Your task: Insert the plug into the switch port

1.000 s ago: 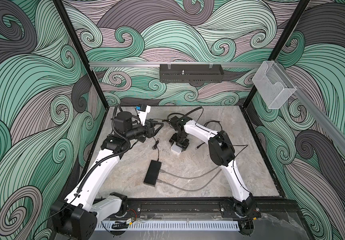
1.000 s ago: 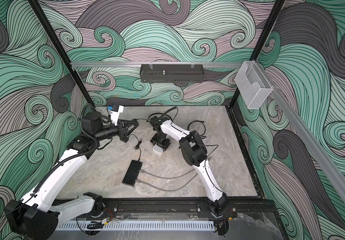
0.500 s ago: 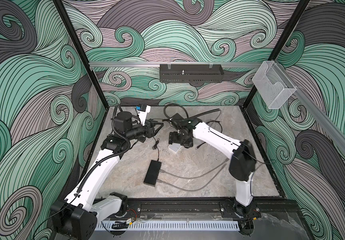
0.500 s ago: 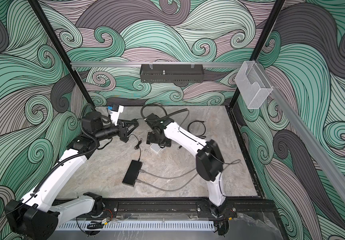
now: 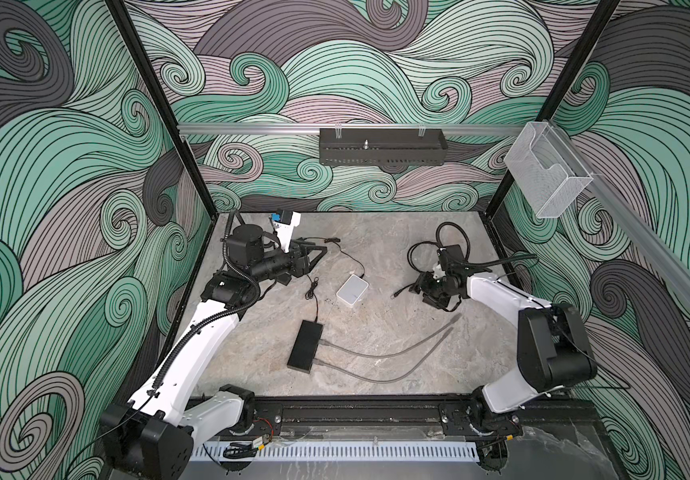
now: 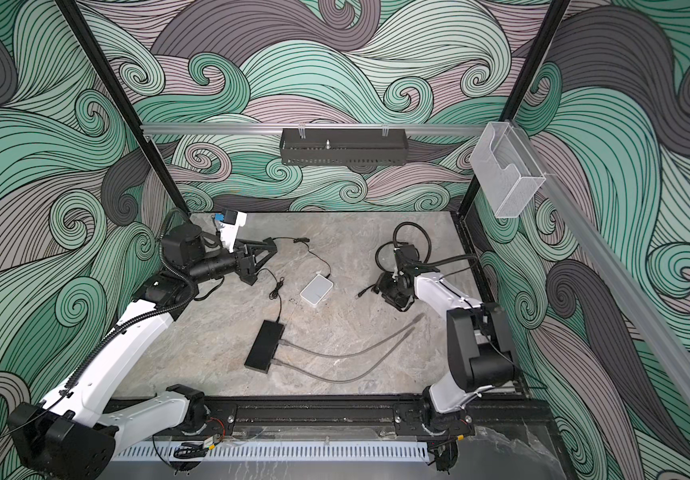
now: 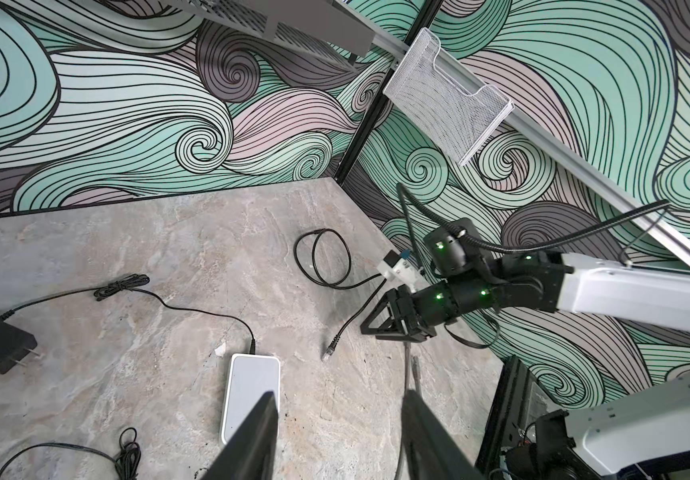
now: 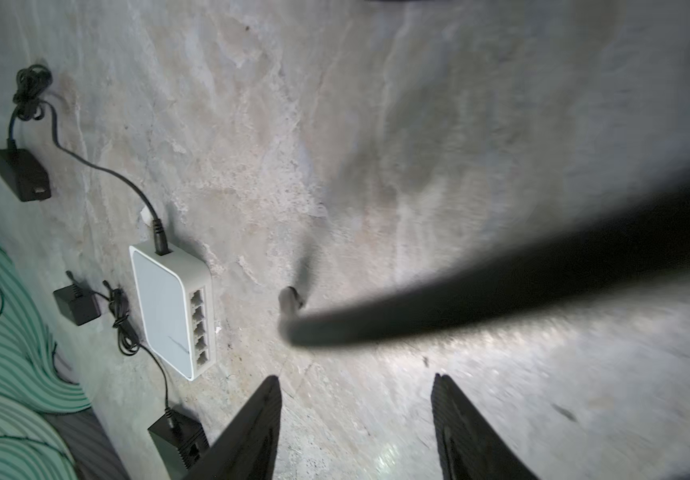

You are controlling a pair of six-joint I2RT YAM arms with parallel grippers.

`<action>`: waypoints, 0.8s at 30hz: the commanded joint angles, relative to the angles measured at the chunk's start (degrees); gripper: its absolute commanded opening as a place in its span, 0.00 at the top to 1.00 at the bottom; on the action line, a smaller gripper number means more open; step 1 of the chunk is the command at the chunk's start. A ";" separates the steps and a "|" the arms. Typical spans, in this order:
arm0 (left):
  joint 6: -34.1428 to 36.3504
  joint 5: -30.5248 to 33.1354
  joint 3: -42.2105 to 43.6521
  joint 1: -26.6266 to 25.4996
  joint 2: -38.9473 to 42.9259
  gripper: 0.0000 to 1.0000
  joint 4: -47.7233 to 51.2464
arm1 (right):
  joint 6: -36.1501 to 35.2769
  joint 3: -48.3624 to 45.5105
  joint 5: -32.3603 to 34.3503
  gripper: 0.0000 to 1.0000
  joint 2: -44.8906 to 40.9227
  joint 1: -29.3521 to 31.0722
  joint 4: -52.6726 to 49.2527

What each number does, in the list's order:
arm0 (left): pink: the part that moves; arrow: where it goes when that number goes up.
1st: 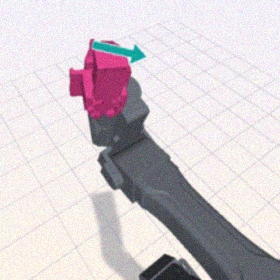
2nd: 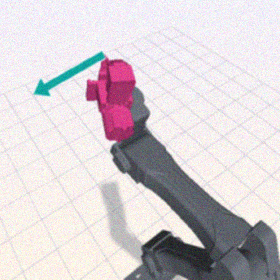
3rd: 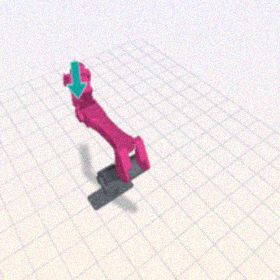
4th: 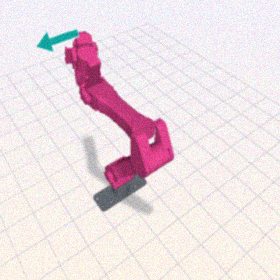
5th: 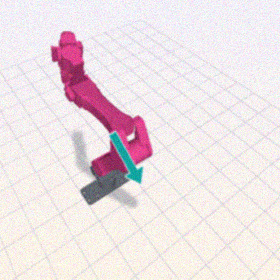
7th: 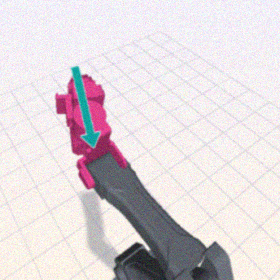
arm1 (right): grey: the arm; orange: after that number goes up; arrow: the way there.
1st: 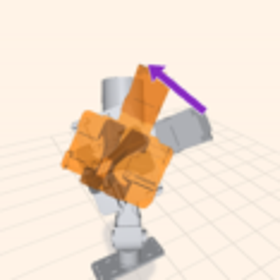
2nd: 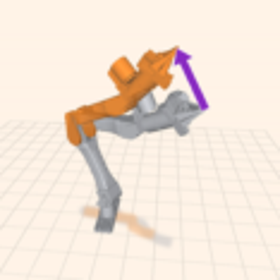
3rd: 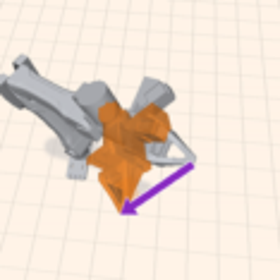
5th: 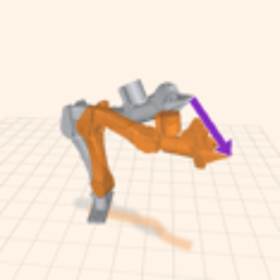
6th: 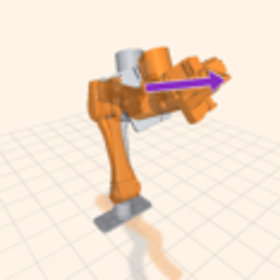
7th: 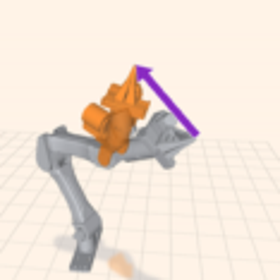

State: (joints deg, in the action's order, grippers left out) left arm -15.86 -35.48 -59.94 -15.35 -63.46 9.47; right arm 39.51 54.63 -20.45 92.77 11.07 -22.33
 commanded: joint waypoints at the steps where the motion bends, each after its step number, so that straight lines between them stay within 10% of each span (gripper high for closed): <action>1: 1.02 -1.58 -0.18 0.41 1.14 0.49 -1.52 | 1.67 0.50 -6.46 0.42 1.46 0.35 9.16; 10: 0.39 -2.21 -0.17 0.39 1.23 0.49 -2.05 | 5.58 0.76 -0.43 0.52 6.89 0.43 14.89; 15: 0.63 -2.20 -0.15 0.39 1.04 0.49 -1.89 | 6.46 0.89 0.58 0.75 9.03 0.53 16.52; 24: 2.37 -7.57 0.78 0.18 -0.13 0.49 -4.18 | 0.94 -0.71 -2.72 0.90 -4.33 0.28 8.77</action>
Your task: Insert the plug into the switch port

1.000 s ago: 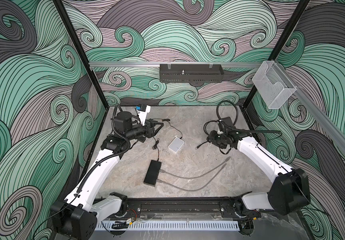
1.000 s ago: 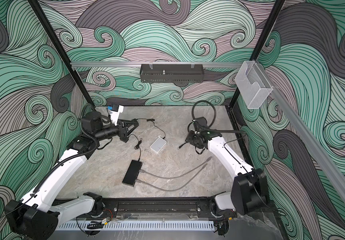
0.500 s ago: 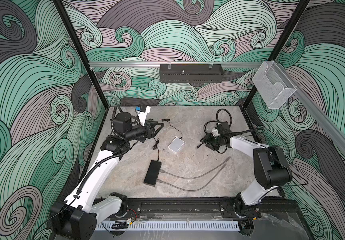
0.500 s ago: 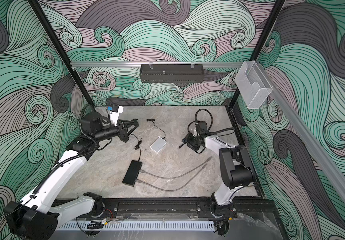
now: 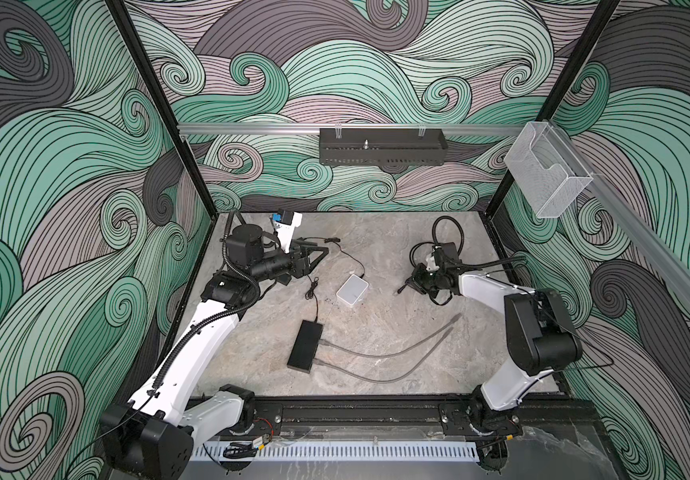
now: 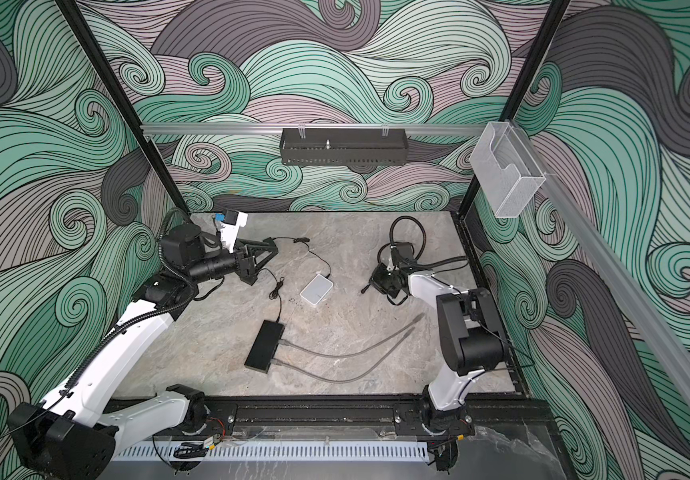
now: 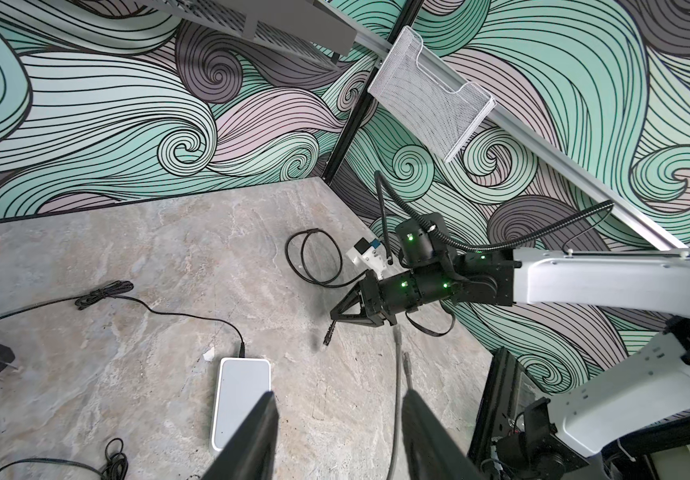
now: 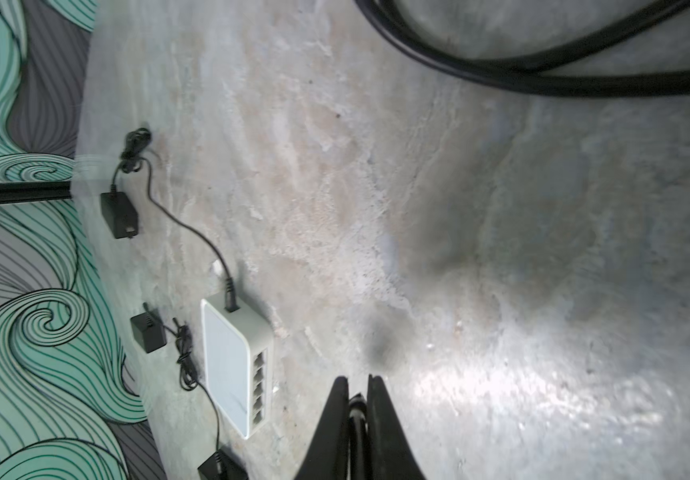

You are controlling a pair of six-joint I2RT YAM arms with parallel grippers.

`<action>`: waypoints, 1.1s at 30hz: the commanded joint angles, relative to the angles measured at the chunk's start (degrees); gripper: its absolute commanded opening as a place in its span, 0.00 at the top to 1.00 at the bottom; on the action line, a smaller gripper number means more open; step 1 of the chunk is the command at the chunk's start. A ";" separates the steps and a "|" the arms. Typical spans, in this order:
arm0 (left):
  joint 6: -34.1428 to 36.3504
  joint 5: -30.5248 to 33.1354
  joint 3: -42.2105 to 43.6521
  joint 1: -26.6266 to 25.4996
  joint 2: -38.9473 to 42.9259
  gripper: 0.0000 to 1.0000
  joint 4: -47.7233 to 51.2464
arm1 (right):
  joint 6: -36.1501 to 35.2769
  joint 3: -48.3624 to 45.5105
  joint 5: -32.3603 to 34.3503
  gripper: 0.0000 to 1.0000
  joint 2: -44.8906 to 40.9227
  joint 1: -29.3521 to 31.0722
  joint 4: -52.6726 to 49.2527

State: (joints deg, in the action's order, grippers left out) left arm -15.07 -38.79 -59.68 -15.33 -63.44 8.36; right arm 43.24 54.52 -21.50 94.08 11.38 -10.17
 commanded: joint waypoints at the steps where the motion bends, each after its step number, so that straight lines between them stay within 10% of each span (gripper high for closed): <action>1: 1.81 -5.10 1.23 -0.04 -0.11 0.49 -4.47 | -3.66 -1.07 -2.77 0.91 -7.82 -0.05 -4.50; 19: 32.45 -7.40 16.63 -21.30 3.17 0.48 -19.14 | 4.52 -16.63 -28.84 0.91 -45.14 -0.68 5.36; 33: 33.88 15.80 16.17 -30.09 4.06 0.46 -13.87 | 34.07 -27.55 -25.23 1.00 -51.44 -0.13 23.85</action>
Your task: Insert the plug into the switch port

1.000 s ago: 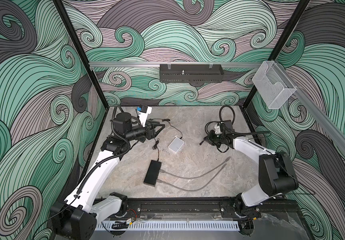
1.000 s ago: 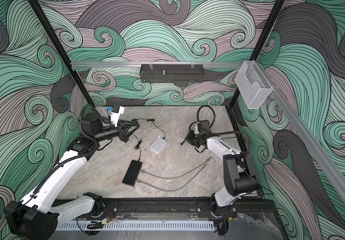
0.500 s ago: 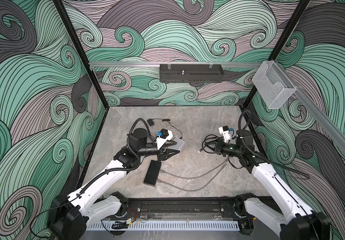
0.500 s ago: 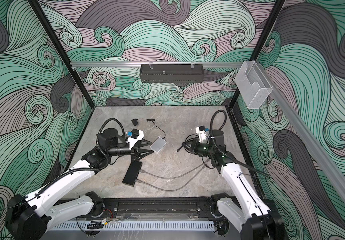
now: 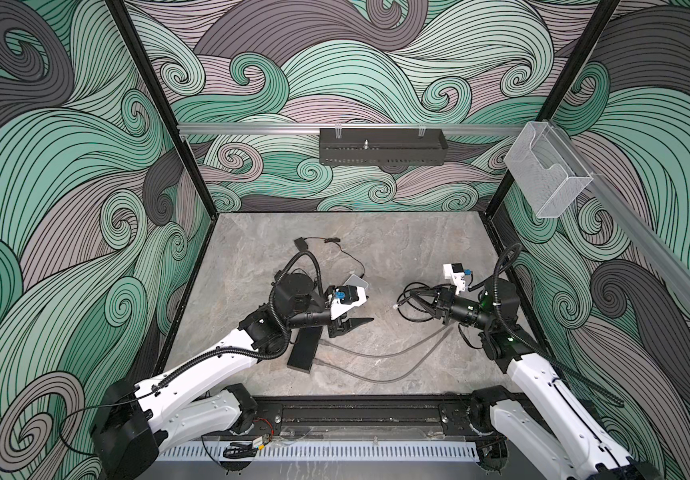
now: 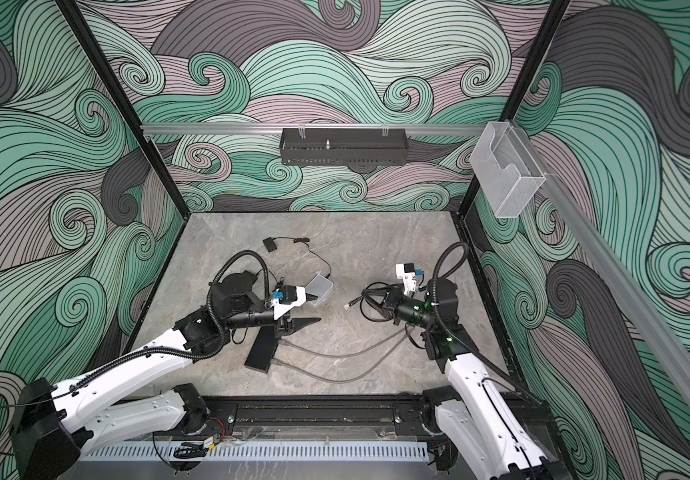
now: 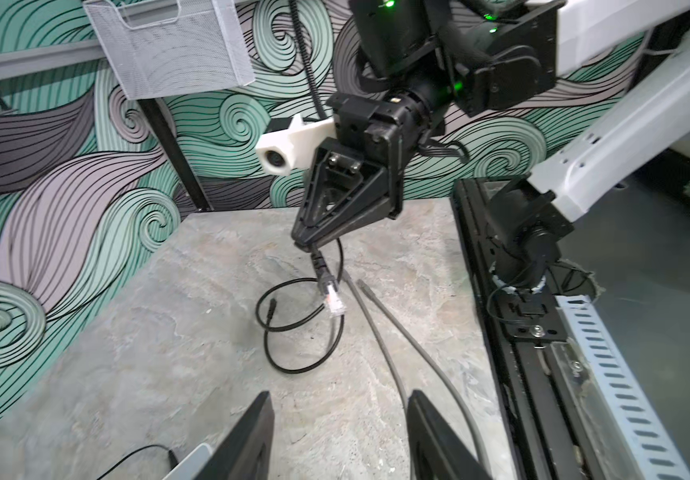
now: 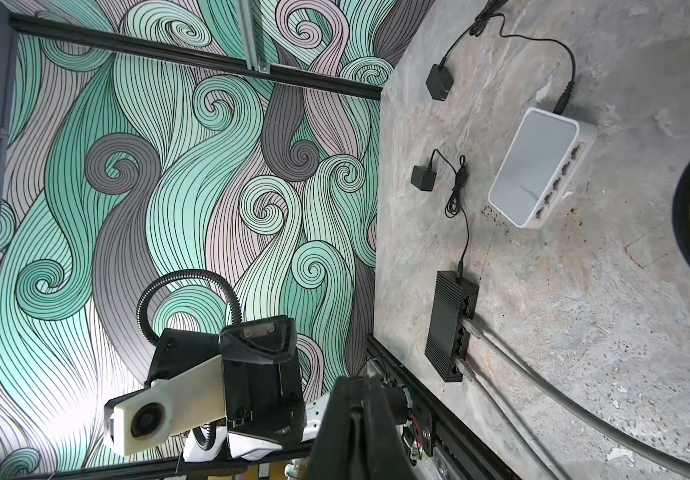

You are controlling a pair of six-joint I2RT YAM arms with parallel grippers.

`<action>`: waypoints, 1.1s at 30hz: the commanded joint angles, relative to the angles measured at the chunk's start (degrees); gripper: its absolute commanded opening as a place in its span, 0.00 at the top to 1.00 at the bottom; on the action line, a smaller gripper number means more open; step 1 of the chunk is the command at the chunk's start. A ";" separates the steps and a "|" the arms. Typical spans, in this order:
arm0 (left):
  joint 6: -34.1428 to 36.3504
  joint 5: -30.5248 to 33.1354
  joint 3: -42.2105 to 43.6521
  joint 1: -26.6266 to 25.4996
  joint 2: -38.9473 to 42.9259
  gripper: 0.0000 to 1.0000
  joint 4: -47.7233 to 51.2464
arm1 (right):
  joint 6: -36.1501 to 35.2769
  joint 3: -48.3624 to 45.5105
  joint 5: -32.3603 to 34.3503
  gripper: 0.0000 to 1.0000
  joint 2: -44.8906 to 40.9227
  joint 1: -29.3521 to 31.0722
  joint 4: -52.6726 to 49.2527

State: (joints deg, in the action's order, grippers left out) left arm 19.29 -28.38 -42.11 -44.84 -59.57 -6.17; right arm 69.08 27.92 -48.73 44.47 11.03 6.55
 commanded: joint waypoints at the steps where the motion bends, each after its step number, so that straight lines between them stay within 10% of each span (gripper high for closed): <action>1: -0.55 6.18 -1.40 -0.73 0.04 0.46 0.64 | 10.34 -1.62 3.18 1.00 -2.21 0.33 8.08; 14: -9.44 12.20 -3.25 -1.12 -5.46 0.47 -2.91 | 22.87 -7.96 22.06 1.00 -2.43 11.60 16.14; 33: -10.94 9.61 -3.56 -1.39 -7.84 0.53 -4.46 | 22.53 -3.35 27.07 1.00 4.97 19.94 22.93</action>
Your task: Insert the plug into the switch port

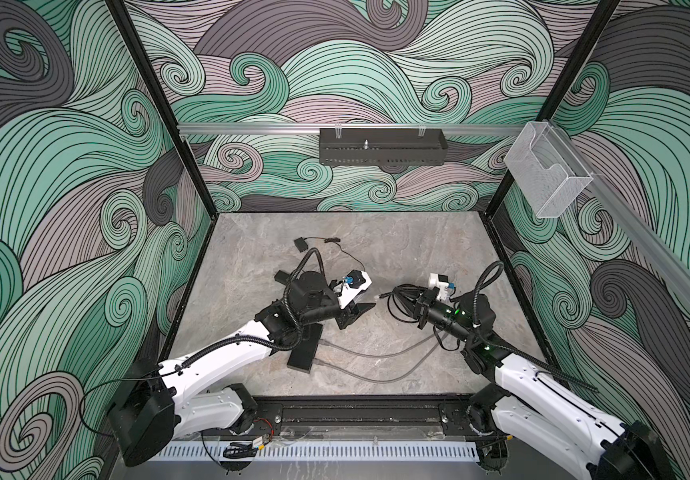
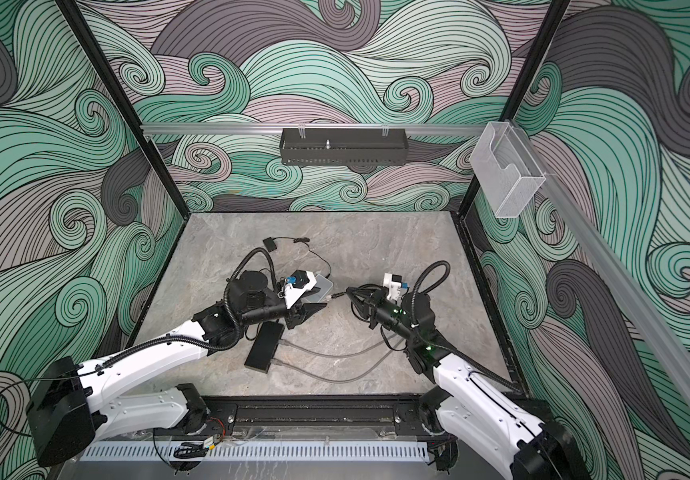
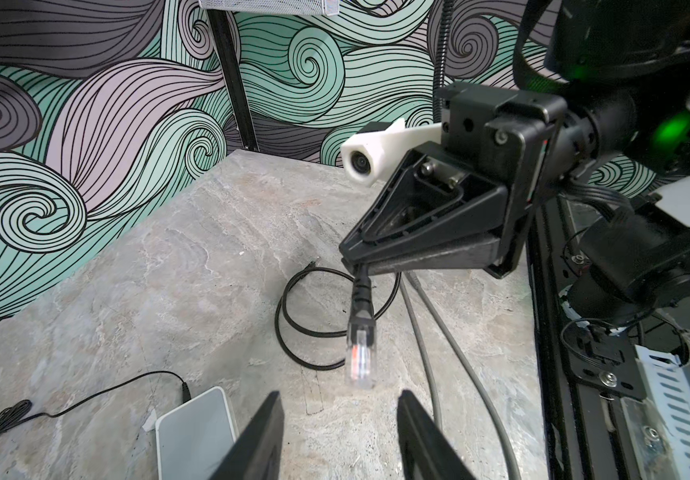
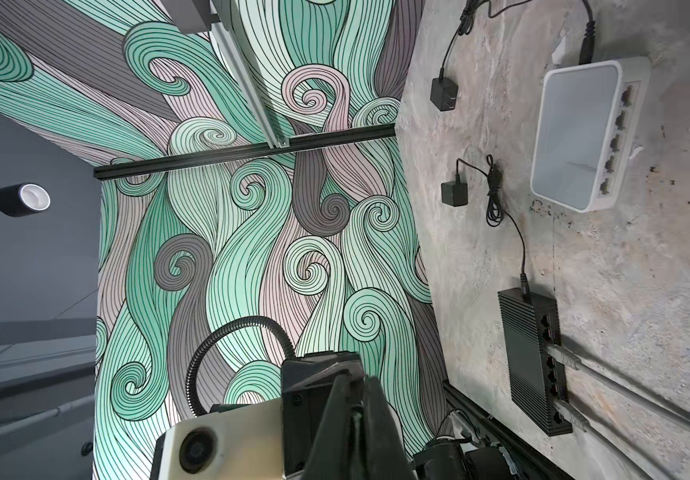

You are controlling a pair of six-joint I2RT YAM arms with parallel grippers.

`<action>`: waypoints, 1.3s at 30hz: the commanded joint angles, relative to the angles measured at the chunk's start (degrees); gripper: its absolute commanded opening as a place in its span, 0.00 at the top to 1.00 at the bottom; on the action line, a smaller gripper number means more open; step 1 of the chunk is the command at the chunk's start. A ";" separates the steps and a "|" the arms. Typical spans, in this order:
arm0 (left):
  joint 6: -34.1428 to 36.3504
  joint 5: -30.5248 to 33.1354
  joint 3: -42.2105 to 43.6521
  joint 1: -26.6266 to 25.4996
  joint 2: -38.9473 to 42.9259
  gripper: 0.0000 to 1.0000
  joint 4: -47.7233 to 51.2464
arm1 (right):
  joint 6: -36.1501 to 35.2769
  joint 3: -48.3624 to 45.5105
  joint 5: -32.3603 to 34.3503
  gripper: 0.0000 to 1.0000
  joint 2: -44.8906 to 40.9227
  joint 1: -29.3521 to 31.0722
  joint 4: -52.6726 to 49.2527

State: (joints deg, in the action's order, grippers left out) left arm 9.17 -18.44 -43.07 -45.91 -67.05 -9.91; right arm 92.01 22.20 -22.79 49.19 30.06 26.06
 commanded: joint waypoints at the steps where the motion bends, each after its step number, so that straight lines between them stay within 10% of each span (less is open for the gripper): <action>1: -0.82 -0.28 -2.64 -0.27 -0.38 0.52 -0.66 | -0.84 2.73 1.13 1.00 0.45 1.07 3.23; 30: 1.04 -2.74 -3.95 -0.40 -0.43 0.67 2.23 | -1.77 3.33 2.65 1.00 2.72 4.18 4.60; 39: 1.73 -3.54 -4.63 -0.42 -0.67 0.89 3.53 | -1.74 3.01 2.74 1.00 2.74 4.19 4.47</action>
State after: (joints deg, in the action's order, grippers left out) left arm 10.11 -20.23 -44.29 -45.93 -67.07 -7.53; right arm 90.87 23.77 -20.91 52.62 33.91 28.34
